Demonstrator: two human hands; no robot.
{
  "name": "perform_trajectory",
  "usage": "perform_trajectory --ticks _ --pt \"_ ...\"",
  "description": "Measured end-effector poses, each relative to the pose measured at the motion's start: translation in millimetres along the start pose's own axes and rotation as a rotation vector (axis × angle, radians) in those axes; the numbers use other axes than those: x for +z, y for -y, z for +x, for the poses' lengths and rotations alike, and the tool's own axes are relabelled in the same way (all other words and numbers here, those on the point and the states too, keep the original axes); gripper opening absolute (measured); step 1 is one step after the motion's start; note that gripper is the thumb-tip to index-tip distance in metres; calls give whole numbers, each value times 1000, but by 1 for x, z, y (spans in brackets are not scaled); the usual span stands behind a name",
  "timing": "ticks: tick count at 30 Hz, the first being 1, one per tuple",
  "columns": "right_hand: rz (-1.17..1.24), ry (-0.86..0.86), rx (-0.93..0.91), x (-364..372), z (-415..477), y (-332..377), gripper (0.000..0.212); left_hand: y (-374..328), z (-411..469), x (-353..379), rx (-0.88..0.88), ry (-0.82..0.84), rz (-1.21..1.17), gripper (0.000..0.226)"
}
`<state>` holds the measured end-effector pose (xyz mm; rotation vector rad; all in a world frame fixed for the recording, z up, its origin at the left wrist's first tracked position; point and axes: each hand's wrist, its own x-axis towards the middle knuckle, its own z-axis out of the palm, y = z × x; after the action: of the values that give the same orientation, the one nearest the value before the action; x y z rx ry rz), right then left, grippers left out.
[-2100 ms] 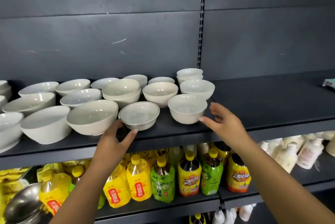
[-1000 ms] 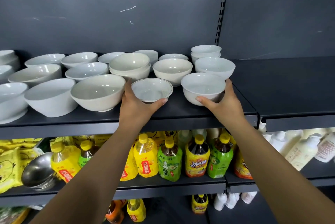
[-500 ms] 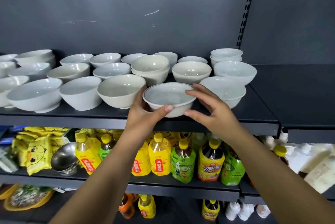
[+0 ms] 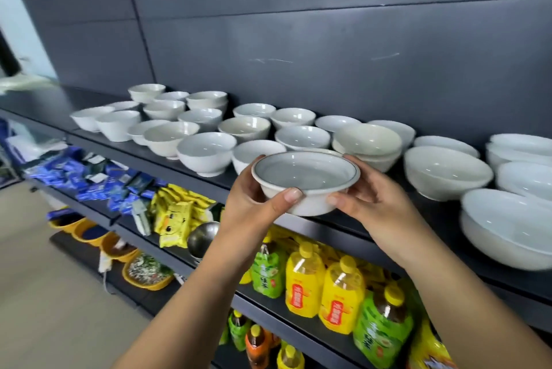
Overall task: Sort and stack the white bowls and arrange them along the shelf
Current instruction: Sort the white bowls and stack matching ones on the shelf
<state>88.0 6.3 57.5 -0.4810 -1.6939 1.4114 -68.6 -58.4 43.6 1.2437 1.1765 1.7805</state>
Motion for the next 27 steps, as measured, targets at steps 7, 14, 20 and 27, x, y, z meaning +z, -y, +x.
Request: perform_trajectory --ticks 7,14,20,27 --pt "-37 68 28 74 44 -19 62 -5 14 -89 59 -105 -8 119" --pt "-44 197 -8 180 111 -32 46 -16 48 -220 208 -123 170 132" --pt "-126 280 -10 254 176 -45 53 -32 71 -315 210 -111 276 127" --pt "-534 495 -36 290 268 -24 25 -55 134 -382 127 39 470 63"
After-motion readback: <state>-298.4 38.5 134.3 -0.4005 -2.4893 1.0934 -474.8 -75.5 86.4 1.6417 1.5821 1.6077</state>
